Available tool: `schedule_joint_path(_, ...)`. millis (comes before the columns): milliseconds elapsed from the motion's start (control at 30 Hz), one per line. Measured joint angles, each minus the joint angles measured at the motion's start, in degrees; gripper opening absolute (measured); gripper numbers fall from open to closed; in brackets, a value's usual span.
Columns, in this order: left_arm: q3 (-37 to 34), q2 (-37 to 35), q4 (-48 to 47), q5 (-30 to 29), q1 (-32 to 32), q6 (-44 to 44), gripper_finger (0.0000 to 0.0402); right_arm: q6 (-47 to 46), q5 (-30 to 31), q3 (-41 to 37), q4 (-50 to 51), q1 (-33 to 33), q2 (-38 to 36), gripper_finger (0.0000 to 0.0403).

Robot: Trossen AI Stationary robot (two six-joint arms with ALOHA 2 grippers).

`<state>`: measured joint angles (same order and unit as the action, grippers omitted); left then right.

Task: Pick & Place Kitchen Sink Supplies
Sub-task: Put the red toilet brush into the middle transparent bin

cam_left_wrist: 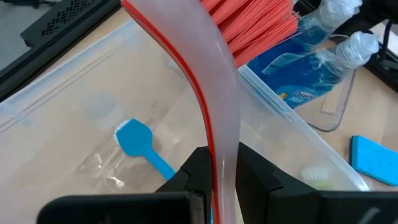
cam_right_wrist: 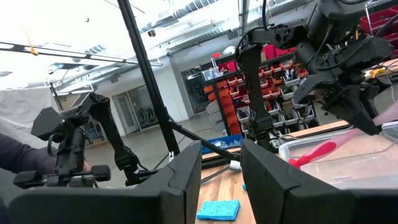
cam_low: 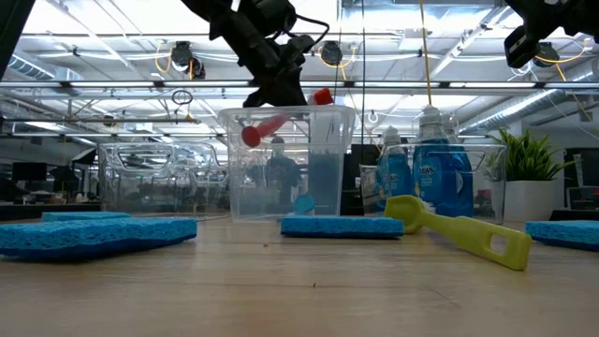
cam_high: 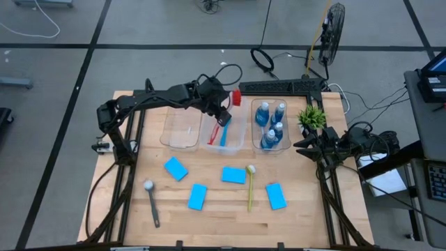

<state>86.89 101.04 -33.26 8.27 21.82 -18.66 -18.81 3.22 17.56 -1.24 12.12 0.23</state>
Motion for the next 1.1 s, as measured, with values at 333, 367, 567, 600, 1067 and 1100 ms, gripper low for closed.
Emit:
schedule_joint_path(333,0.0,6.1,0.2,3.1,-0.4,0.1,0.0047,0.1,0.0,0.0,0.2,0.0,0.0,0.01)
schedule_joint_path(367,0.0,6.9,0.4,3.1,-0.6,-0.1,0.0047,0.1,0.0,0.0,0.2,0.0,0.0,0.01)
schedule_joint_path(567,0.0,9.5,0.8,3.1,-1.0,-0.5,0.0047,0.0,0.0,0.0,0.2,0.0,0.0,0.01)
schedule_joint_path(600,0.0,9.8,0.8,2.8,-0.9,-0.5,0.0047,0.0,0.0,0.0,0.2,0.0,0.0,0.01)
schedule_joint_path(1067,0.0,11.9,1.4,2.2,-0.4,-0.7,0.0047,0.0,0.0,0.0,0.2,0.0,0.0,0.01)
schedule_joint_path(1100,0.0,11.9,1.5,2.2,-0.4,-0.7,0.0047,0.0,0.0,0.0,0.2,0.0,0.0,0.01)
